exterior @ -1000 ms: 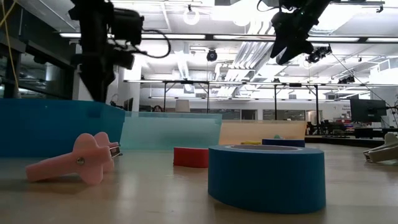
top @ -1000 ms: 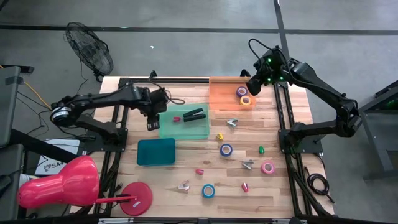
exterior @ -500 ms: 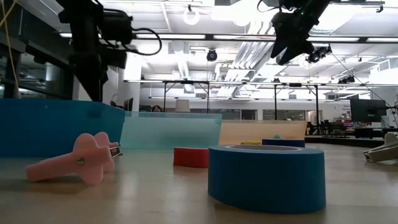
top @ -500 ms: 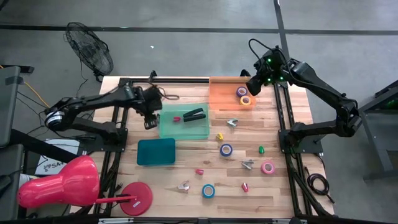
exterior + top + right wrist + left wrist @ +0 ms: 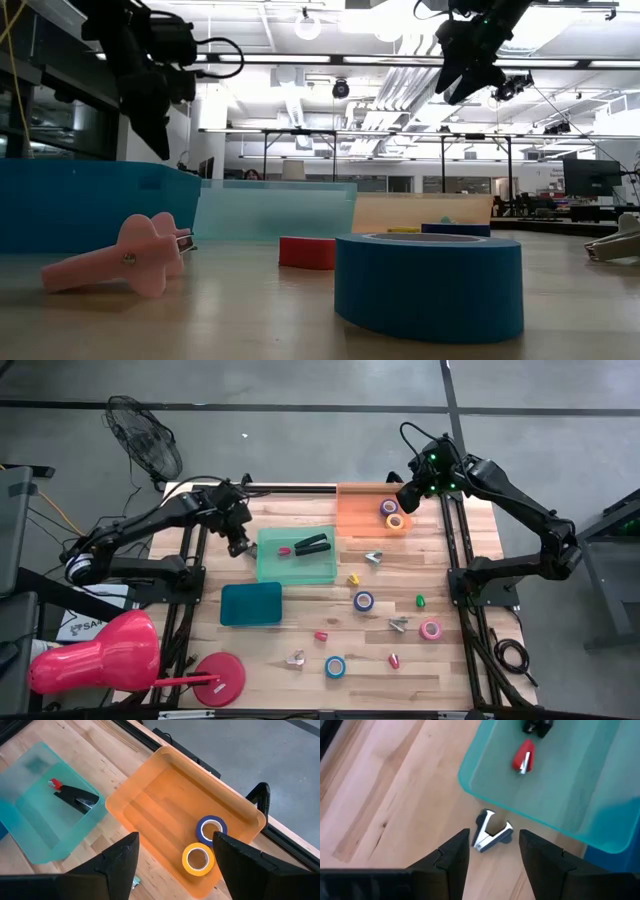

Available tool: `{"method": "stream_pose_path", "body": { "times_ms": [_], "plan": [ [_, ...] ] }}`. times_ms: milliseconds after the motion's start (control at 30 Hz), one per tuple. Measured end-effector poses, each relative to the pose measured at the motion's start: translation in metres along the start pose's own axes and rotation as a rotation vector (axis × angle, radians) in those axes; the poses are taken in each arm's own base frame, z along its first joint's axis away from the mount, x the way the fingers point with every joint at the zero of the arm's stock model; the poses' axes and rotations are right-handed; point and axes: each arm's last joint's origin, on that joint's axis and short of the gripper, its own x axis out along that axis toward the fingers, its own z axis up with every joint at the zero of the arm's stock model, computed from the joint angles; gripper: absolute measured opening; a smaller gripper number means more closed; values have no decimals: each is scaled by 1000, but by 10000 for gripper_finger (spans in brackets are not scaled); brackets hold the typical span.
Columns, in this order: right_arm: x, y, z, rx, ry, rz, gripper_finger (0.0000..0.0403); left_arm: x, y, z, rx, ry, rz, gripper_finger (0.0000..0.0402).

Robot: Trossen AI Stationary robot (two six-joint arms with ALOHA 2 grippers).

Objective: Pick and place Stapler, Stapler remover, tape
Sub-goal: Put the black staple remover in the blue bin

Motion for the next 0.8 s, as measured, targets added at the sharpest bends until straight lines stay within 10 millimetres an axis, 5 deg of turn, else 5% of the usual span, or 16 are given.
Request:
{"method": "stream_pose_path", "body": {
  "times_ms": [267, 633, 800],
  "plan": [
    [0, 0, 0, 11, 0, -4, 245, 0, 12, 0, -163, -2, 124, 168],
    [0, -1, 1, 14, -14, -38, 245, 2, 16, -3, -885, -61, 305, 168],
    [0, -1, 1, 5, -13, -39, 245, 15, 16, -14, -994, -44, 321, 168]
  ]
}}
